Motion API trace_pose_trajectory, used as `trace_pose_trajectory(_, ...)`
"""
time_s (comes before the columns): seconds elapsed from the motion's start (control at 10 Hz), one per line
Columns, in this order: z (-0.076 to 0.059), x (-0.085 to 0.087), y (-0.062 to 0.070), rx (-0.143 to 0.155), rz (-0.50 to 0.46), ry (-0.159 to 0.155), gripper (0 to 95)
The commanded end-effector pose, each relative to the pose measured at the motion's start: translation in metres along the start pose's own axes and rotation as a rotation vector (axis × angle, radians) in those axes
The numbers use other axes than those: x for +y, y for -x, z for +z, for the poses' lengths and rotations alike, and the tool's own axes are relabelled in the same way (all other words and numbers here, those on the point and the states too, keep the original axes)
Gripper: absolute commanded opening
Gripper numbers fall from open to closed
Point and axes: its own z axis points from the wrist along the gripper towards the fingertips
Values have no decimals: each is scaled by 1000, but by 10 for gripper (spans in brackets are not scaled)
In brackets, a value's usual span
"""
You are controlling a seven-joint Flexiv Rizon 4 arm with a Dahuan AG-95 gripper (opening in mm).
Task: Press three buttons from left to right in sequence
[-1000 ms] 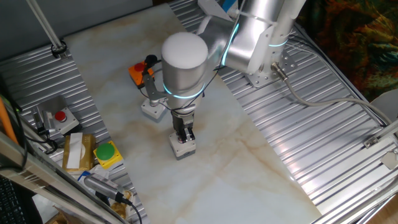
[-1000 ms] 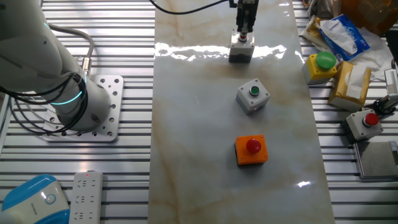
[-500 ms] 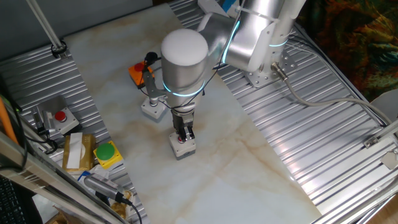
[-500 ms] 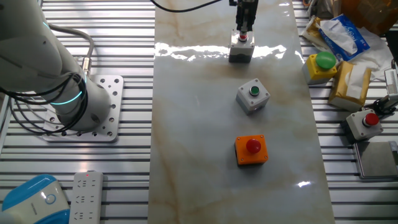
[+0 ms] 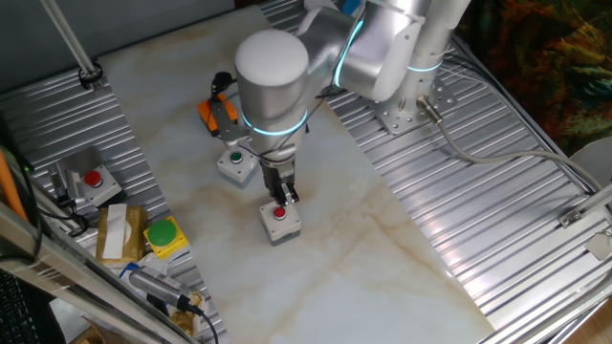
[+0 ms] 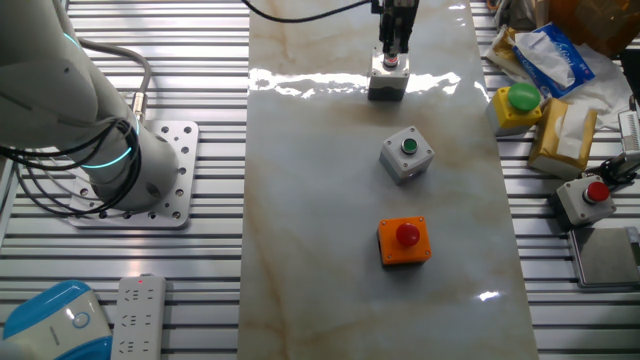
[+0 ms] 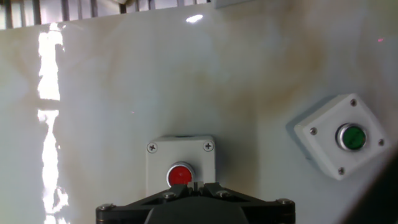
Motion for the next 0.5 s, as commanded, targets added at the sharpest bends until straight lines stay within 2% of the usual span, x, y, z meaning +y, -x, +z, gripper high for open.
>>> trace_pose_trajectory(0.1, -6, -6, 2, 41, -55, 9, 0)
trace_pose_trajectory(0.3, -7, -6, 4, 49, -52, 19, 0)
trace_pose_trajectory(0.5, -8, -6, 6, 48, -60, 56, 0)
